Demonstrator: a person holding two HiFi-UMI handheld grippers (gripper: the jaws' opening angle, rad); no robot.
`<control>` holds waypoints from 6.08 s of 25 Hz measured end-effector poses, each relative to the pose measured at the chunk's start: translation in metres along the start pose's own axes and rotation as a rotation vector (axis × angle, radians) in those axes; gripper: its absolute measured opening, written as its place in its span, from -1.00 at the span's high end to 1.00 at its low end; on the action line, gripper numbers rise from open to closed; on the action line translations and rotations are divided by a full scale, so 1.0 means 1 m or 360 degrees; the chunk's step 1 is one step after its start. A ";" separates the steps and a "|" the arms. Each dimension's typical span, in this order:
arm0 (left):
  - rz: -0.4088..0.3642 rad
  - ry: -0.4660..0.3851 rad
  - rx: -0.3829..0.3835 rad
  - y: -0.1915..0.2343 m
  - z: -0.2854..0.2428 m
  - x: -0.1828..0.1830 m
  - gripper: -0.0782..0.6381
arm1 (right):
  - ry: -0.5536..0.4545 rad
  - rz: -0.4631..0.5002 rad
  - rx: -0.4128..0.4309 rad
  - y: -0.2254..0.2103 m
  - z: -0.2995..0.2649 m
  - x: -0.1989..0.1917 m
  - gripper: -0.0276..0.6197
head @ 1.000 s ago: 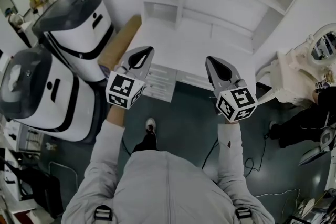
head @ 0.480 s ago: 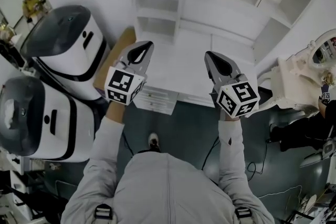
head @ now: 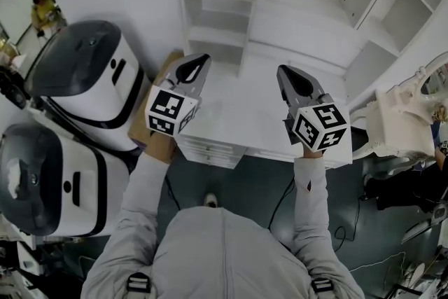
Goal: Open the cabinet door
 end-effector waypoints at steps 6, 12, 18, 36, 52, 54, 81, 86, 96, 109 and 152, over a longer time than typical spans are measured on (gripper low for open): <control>-0.0003 -0.0024 -0.0003 0.029 -0.020 -0.003 0.73 | 0.0034 0.0026 0.0040 0.000 -0.033 0.000 0.91; 0.0007 -0.0067 0.0020 0.053 -0.049 0.003 0.73 | 0.0030 0.0095 0.0026 -0.015 -0.068 -0.001 0.91; -0.0011 -0.0066 0.0046 0.077 -0.084 0.005 0.73 | -0.0054 0.0056 0.0051 -0.049 -0.104 0.013 0.91; -0.0237 -0.0254 0.0282 0.171 -0.188 0.095 0.54 | -0.0183 0.0044 0.0320 -0.111 -0.227 0.070 0.64; -0.0527 -0.0413 0.0379 0.203 -0.245 0.194 0.41 | -0.0135 0.0033 0.0419 -0.110 -0.290 0.085 0.49; -0.0524 -0.0452 0.0375 0.209 -0.249 0.207 0.40 | -0.0136 0.0044 0.0420 -0.110 -0.293 0.087 0.49; -0.0707 -0.0587 0.0565 0.215 -0.258 0.244 0.52 | -0.0115 0.0071 0.0436 -0.116 -0.301 0.095 0.49; -0.0624 -0.0665 0.0539 0.213 -0.258 0.241 0.52 | -0.0118 0.0072 0.0418 -0.119 -0.298 0.094 0.49; -0.0573 -0.0686 0.0537 0.204 -0.247 0.243 0.53 | -0.0133 0.0145 0.0418 -0.104 -0.301 0.109 0.48; -0.0538 -0.0713 0.0470 0.190 -0.215 0.246 0.53 | -0.0069 0.0154 0.0406 -0.076 -0.285 0.108 0.59; -0.0451 -0.0695 0.0320 0.164 -0.035 0.256 0.49 | -0.0216 -0.0057 0.0542 0.080 -0.183 0.107 0.66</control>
Point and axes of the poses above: the fingertips, and each gripper's own axes: z backward along the fingers, y to its left, x out of its top, the point moved 9 cm from there along z, backward along the fingers, and after that the axes turned 15 degrees about -x, right-handed, at the moved point
